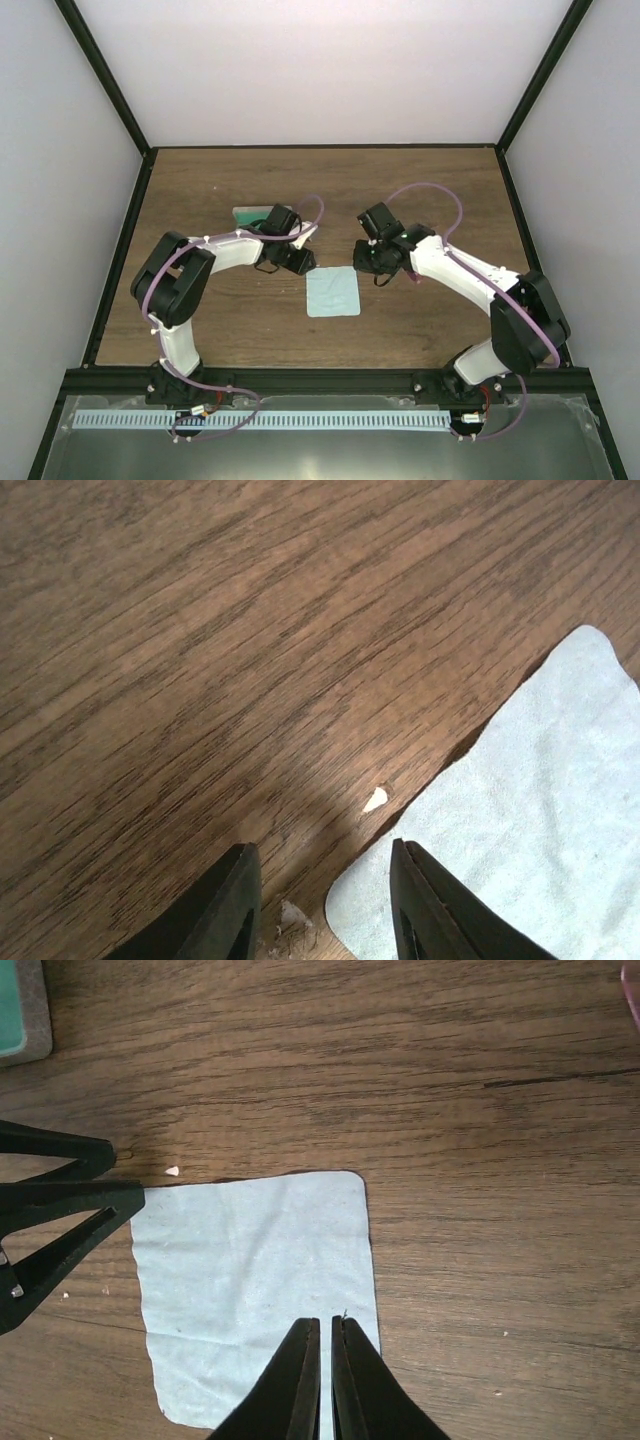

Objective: Organize the sunglasses
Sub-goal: Fold the glasses cleaning cloth at the center of the board.

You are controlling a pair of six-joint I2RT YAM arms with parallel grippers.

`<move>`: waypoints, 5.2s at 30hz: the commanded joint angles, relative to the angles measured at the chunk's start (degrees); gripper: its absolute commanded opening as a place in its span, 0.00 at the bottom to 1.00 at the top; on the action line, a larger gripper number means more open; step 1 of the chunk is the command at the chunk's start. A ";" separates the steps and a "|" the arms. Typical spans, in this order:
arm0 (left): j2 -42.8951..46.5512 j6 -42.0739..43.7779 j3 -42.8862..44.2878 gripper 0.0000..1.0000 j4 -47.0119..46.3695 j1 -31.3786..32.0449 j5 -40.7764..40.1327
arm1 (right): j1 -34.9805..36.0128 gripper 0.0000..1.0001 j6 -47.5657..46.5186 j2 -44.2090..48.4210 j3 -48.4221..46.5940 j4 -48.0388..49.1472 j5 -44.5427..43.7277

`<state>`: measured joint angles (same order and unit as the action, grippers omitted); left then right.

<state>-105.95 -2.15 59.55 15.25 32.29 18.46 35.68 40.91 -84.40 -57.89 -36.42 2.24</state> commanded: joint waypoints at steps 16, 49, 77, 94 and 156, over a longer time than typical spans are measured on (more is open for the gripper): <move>0.22 2.28 -4.41 0.31 2.11 2.34 1.45 | -0.70 0.06 -0.34 0.51 2.40 0.71 0.21; -0.71 -3.59 -4.96 0.44 5.02 0.31 -5.62 | -0.70 0.06 0.12 1.17 5.74 2.49 2.00; -0.21 -3.33 -5.94 0.40 3.35 4.62 -4.46 | -0.70 0.06 -1.39 1.10 7.44 3.11 3.21; -2.36 -2.59 -4.05 0.43 4.01 3.21 -6.95 | -0.70 0.07 -1.99 0.48 7.44 3.02 3.46; 1.67 -2.34 -0.11 0.04 4.70 3.39 -2.81 | -0.72 0.22 -10.98 -22.82 -9.73 4.24 0.11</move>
<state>-102.98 -4.45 57.93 19.25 35.40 15.70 35.33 30.68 -105.62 -65.56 -32.32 4.25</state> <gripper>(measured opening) 0.042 0.205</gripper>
